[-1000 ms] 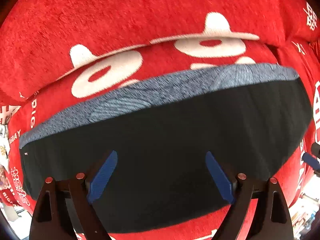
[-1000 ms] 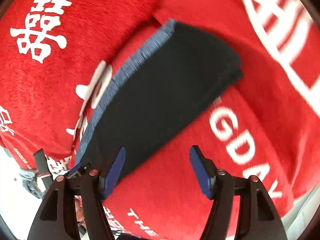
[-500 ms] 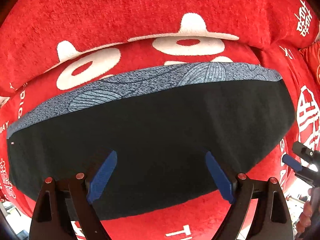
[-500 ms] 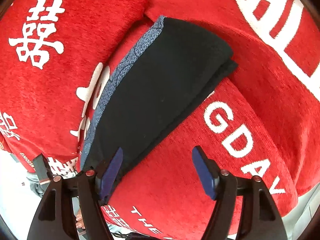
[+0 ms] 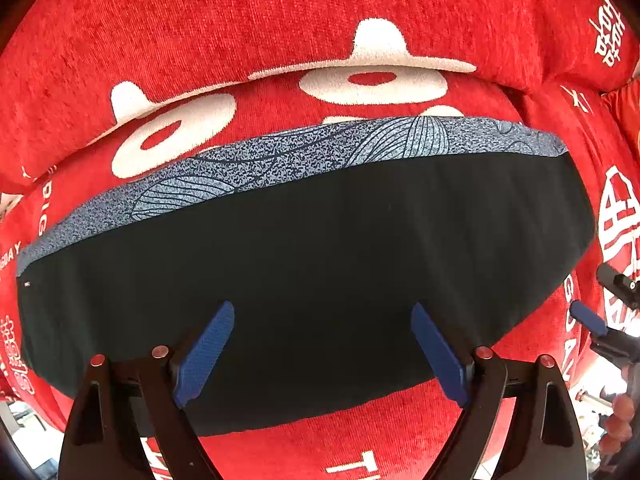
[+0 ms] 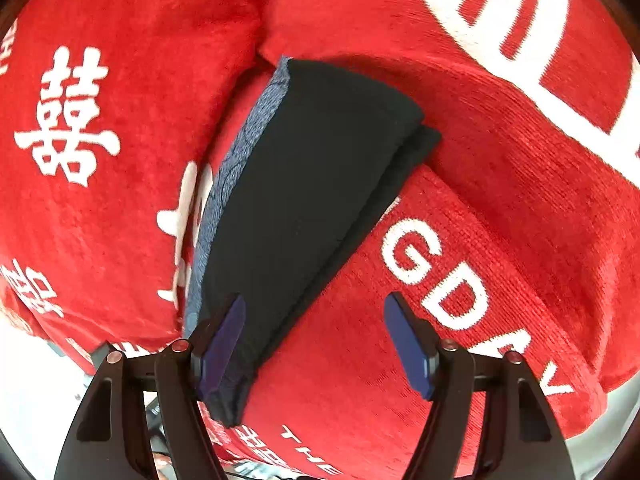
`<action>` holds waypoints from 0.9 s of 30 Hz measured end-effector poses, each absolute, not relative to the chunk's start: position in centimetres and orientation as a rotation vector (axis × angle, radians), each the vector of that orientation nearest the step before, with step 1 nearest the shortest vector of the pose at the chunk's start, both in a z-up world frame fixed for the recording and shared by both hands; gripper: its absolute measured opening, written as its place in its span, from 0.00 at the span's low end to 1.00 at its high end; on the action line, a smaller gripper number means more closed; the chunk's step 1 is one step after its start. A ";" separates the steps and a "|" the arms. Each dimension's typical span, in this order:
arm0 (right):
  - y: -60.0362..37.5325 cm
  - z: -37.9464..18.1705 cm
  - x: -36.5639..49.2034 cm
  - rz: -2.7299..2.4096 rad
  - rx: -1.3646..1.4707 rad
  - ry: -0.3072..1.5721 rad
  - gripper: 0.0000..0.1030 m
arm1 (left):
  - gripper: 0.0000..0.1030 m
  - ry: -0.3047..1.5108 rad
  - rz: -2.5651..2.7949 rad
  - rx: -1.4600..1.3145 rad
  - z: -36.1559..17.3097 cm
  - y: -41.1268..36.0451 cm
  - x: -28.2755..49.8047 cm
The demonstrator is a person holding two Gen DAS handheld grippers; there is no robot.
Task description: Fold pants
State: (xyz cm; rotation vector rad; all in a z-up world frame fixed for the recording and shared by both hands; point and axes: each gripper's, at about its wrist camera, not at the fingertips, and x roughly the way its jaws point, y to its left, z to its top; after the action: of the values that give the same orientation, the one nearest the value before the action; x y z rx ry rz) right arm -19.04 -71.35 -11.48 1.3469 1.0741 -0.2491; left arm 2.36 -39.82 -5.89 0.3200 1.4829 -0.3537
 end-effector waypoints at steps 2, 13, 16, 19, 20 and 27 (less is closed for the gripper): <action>-71.6 -11.7 -19.3 -0.245 1.383 1.044 0.73 | 0.89 1.485 -0.352 0.312 -6.0 -40.0 2.4; -72.7 -13.4 -20.0 -0.258 1.510 0.924 0.73 | 0.89 1.490 -0.361 0.328 -8.3 -42.7 2.5; -73.2 -13.8 -19.9 -0.243 1.534 0.866 0.73 | 0.96 1.482 -0.334 0.311 -8.9 -42.7 2.4; -74.0 -14.0 -19.1 -0.222 1.554 0.806 0.73 | 0.96 1.490 -0.335 0.280 -9.4 -42.4 2.5; -74.2 -14.0 -18.9 -0.217 1.561 0.789 0.73 | 0.96 1.492 -0.335 0.281 -9.5 -42.4 2.6; -75.4 -14.9 -18.4 -0.180 1.692 0.733 0.16 | 0.46 1.470 -0.361 0.294 -7.5 -43.4 3.1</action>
State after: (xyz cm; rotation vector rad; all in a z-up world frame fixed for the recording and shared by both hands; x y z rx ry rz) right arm -18.38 -75.39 -14.92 1.6922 0.7332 -0.1800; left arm 3.09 -43.41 -7.54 0.2935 1.4701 -0.3614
